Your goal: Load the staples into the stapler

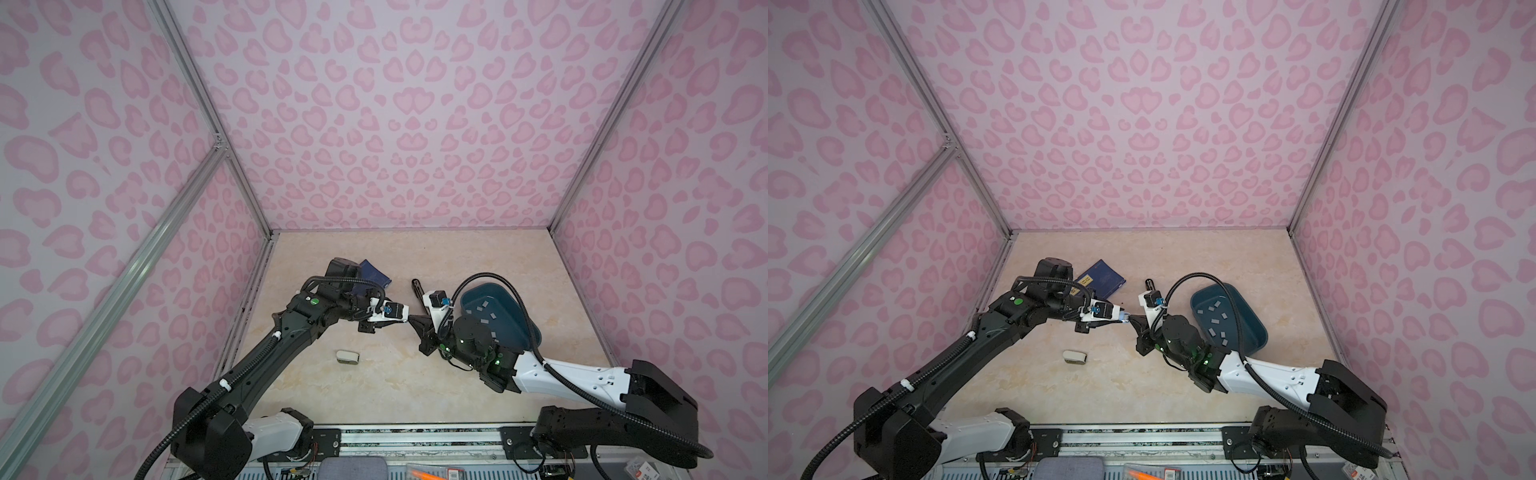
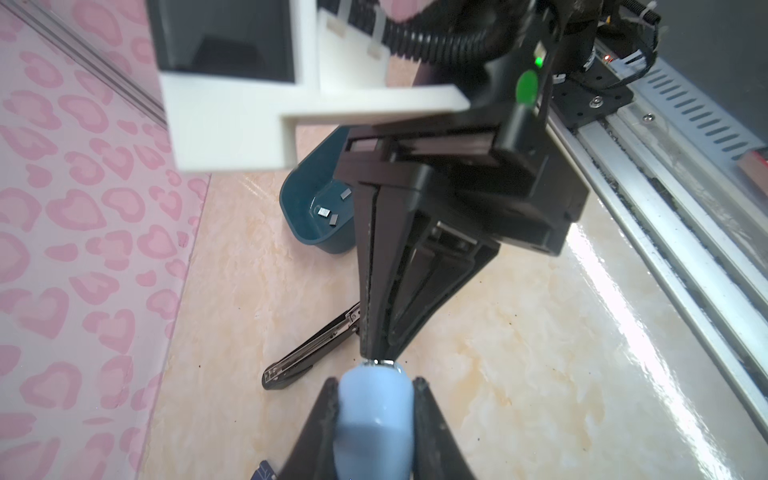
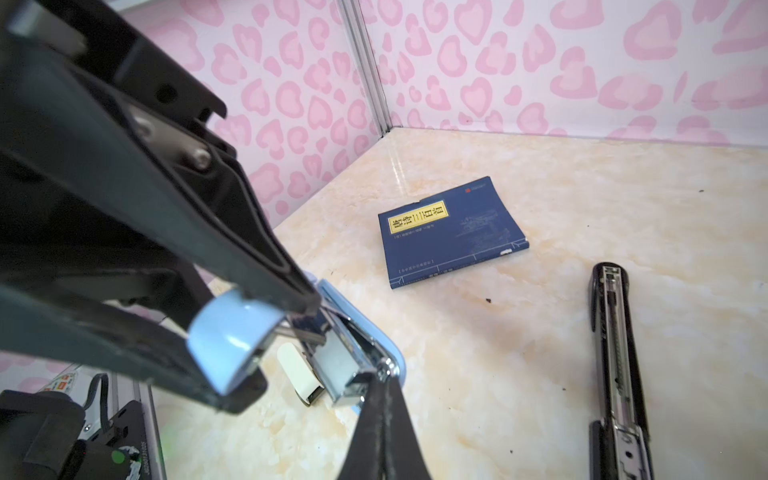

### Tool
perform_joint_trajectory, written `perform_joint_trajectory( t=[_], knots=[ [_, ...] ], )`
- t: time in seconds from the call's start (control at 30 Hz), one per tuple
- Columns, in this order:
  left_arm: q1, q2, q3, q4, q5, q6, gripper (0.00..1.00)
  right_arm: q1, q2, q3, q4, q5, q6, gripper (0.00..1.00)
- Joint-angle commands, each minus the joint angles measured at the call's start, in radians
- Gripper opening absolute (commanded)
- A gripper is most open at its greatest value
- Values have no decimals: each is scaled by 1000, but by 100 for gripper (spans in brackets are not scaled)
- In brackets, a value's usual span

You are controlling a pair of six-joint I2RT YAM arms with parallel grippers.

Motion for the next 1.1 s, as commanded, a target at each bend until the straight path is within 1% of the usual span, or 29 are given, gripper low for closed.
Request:
perform_joint_trajectory(
  t=[0.0,0.17,0.43,0.57,0.6,0.7,0.8,0.87,0.93,1.03,1.07],
  knots=[
    [-3,-7,17,35,147,-17,4,6,17,2,60,-54,7,0],
    [-3,-11,11,52,204,-31,4,7,49,10,89,-62,15,0],
    [-2,22,16,66,293,-45,4,6,81,31,132,-95,24,0],
    [3,24,16,64,283,-44,4,7,71,21,140,-92,21,0],
    [9,23,12,66,281,-44,4,6,64,10,137,-82,16,2],
    [21,23,11,67,276,-45,4,8,25,-32,127,-55,-27,11],
    [22,26,14,65,270,-47,4,7,-34,-94,120,-31,-121,22],
    [22,24,18,60,270,-47,4,7,-75,-142,139,-11,-170,32],
    [22,19,16,60,272,-48,4,6,-115,-178,154,-16,-228,44],
    [21,18,17,61,303,-51,4,6,-135,-179,149,-34,-283,58],
    [22,20,18,60,316,-54,4,9,-133,-170,144,-39,-295,61]
  ],
)
